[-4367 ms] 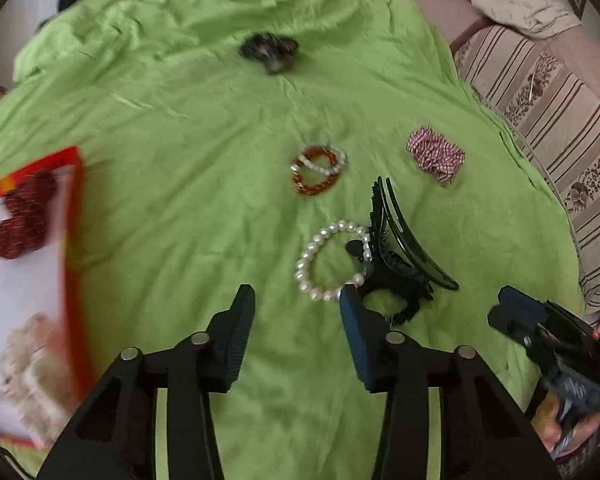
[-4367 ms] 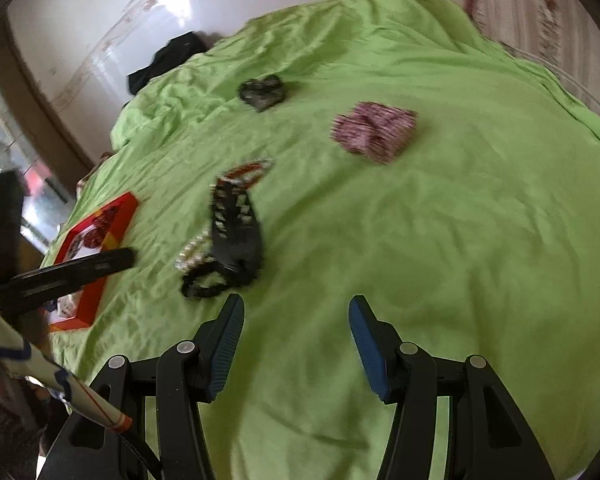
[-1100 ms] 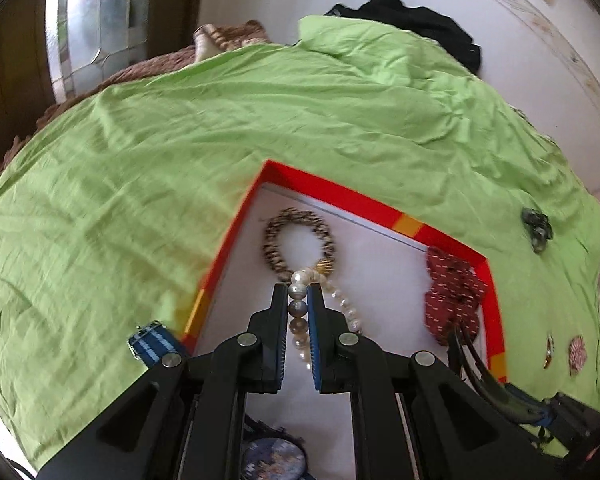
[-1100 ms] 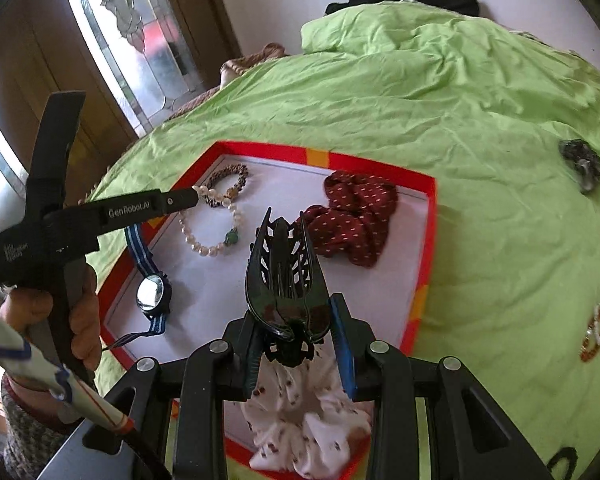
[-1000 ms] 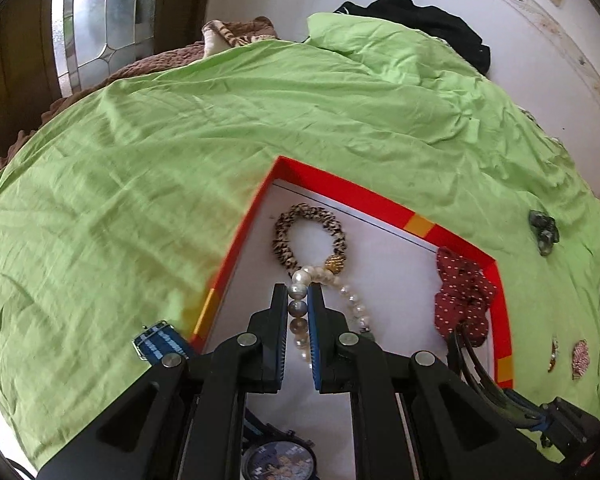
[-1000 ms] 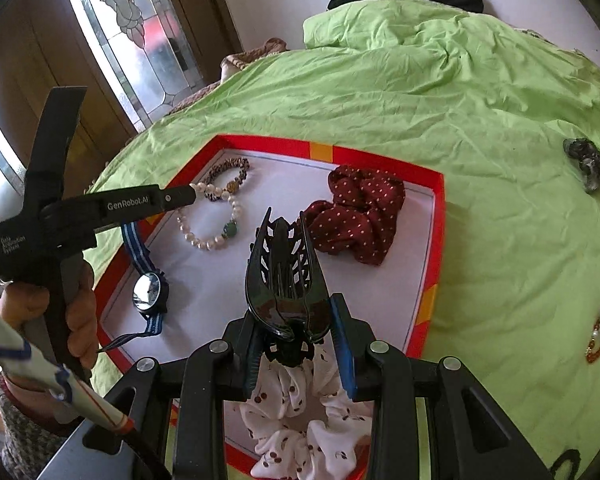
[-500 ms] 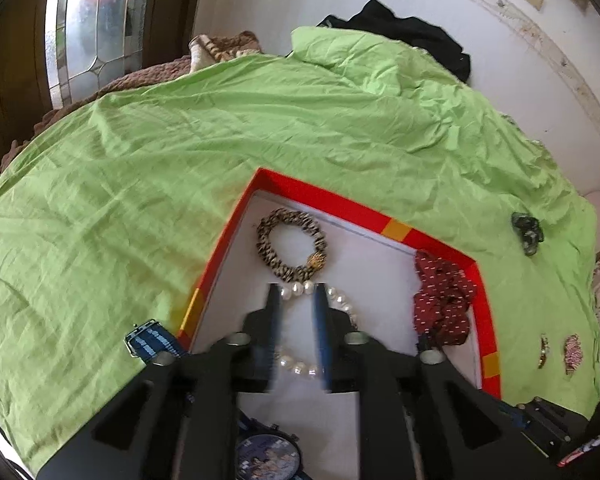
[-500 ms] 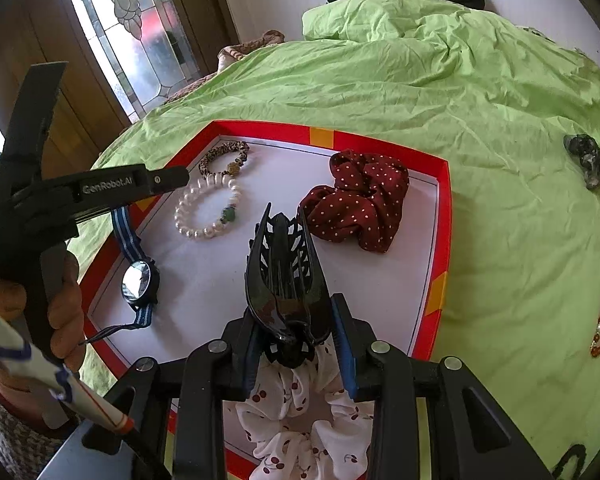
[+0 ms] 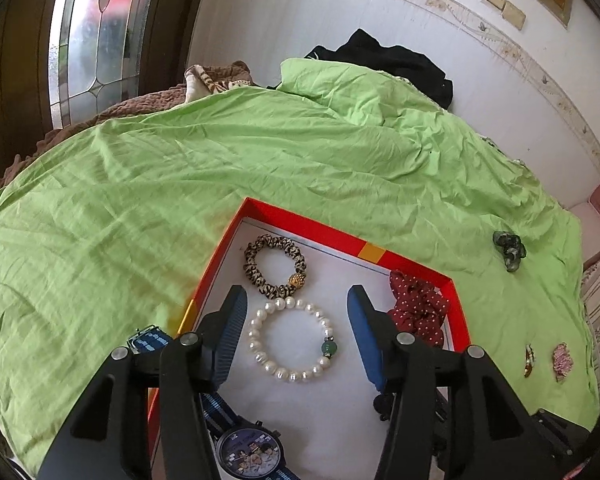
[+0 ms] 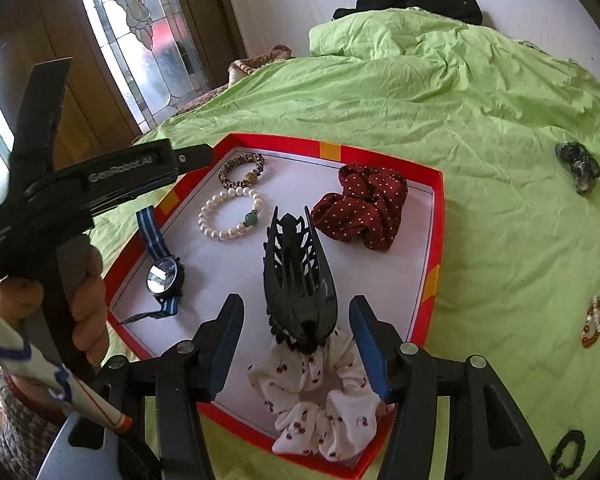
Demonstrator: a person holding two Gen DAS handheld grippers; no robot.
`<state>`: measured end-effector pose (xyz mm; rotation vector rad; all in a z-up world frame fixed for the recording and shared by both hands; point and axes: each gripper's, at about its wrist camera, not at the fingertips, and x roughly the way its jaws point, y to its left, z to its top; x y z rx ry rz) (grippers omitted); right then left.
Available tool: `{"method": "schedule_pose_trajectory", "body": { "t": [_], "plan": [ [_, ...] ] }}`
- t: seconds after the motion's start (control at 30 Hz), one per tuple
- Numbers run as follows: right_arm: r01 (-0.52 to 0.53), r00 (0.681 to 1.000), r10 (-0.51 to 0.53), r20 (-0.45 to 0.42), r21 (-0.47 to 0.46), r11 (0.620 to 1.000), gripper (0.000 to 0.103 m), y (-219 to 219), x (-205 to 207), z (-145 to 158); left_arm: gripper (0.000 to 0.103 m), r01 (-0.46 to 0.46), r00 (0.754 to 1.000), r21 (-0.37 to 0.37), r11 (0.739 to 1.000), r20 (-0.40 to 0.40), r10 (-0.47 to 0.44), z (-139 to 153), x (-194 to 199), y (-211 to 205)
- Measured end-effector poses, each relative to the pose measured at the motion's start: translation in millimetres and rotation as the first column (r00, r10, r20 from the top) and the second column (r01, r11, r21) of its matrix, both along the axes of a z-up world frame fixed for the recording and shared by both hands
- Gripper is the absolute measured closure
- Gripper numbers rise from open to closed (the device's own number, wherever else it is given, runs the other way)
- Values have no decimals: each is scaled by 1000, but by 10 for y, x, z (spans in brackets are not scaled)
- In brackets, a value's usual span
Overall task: Organize jewelry
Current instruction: 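Withdraw both tools from the tray, then move both open tools toward the red bead bracelet and black hair tie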
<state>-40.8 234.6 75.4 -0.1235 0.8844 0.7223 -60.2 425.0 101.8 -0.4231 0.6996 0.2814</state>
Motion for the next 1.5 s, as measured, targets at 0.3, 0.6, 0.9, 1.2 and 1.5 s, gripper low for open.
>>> {"method": "schedule_pose_trajectory", "body": {
  "t": [0.3,0.6,0.9,1.2,1.5],
  "plan": [
    [48,999,-48,22,-2,999,42,-259,-146,51,52,10,1000,9,1000,-14,-10,-40,-29,-51],
    [128,992,-127,25,-8,992,41,-694,-288,33,52,0,1000,-8,1000,-4,0,-45,-102,-32],
    [267,964,-267,7,-39,963,40,-1351,-350,-85,52,-9,1000,24,1000,-24,9,-72,-132,-122],
    [371,929,-371,-11,-32,928,39,-1751,-438,-130,52,-29,999,165,986,-25,34,-3,-183,-351],
    [392,920,-391,7,-27,920,38,-1818,-538,-63,51,2,1000,194,981,-17,2,80,-213,-525]
  ]
}}
